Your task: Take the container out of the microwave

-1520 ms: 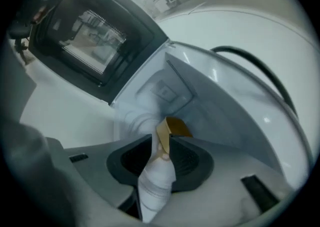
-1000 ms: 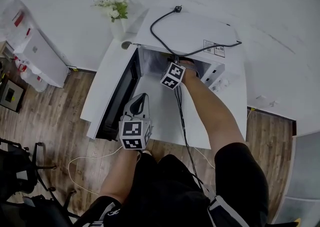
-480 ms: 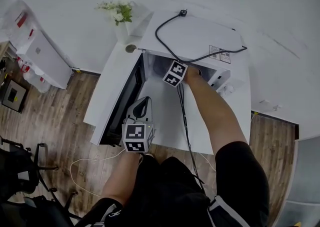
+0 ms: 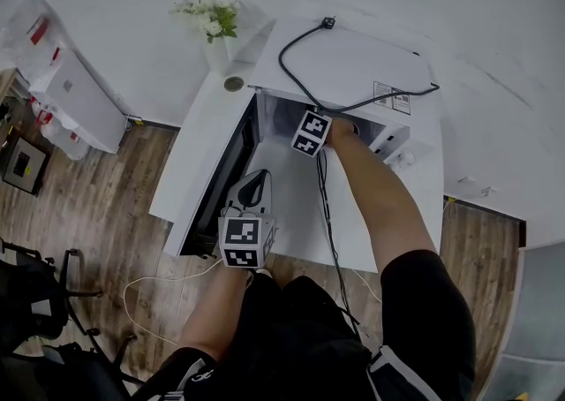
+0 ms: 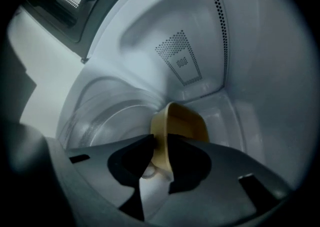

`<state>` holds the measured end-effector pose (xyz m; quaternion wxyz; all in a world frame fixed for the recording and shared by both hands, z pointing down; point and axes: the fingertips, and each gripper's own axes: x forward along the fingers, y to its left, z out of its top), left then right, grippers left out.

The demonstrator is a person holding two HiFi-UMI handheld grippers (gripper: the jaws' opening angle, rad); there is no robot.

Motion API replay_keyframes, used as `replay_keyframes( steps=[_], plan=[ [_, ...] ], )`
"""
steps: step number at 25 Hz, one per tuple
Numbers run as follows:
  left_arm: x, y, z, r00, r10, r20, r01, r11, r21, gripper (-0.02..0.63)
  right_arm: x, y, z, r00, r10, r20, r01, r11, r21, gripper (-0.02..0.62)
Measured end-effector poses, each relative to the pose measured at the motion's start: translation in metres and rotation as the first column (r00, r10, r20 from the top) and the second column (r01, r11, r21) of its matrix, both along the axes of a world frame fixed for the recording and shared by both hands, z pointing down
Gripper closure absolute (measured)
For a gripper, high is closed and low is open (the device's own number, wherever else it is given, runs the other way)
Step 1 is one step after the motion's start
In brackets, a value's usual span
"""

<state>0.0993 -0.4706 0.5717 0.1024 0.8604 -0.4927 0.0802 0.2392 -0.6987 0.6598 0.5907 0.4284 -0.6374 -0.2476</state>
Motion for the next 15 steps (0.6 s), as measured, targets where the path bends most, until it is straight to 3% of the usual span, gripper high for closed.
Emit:
replay_keyframes(
  steps=[15],
  plan=[
    [-0.003,0.022,-0.04,1.0,0.025,-0.009,-0.026,0.998,-0.058,0.592,-0.016,0.07,-0.004,0.998,-0.048,0.041,0.053,0.99,-0.133,0.563]
  ],
)
